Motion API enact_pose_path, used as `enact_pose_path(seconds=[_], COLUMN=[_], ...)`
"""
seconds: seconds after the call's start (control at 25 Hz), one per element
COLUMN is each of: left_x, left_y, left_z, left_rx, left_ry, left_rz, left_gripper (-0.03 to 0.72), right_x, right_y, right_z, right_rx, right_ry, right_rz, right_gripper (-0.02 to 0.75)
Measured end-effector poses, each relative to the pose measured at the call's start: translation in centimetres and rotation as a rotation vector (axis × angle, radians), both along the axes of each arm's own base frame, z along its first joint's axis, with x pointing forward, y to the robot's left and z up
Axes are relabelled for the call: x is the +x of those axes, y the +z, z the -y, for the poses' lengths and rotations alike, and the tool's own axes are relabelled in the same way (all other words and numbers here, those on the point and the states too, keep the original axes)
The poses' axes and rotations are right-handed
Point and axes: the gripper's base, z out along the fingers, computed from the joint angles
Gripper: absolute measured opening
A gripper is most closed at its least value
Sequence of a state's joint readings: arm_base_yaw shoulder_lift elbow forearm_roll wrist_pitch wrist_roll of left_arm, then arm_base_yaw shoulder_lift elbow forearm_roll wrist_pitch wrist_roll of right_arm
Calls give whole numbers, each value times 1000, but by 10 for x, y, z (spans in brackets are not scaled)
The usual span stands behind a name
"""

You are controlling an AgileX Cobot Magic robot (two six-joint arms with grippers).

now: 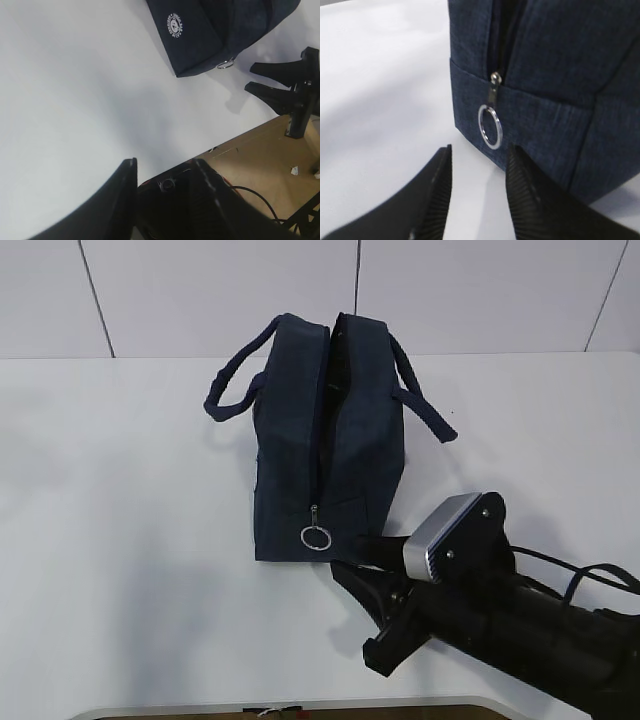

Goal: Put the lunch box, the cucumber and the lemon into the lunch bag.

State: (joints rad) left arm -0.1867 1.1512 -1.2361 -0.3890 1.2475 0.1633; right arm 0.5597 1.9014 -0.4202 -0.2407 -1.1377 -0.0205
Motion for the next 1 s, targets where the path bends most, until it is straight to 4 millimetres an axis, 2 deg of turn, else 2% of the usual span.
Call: enact_pose_path(seconds=[0.36,1.0], left_x=[0,0], left_y=[0,0], left_z=[0,0], left_rx=[0,0], left_ry=[0,0], left_rz=[0,0], left_gripper=[252,251], right_x=[4,6], right_y=[-3,-18], right_z=[5,-3], right_rx=[7,-23], right_ry=[-76,-7], right_rz=[-15,-41], right_gripper=[301,301])
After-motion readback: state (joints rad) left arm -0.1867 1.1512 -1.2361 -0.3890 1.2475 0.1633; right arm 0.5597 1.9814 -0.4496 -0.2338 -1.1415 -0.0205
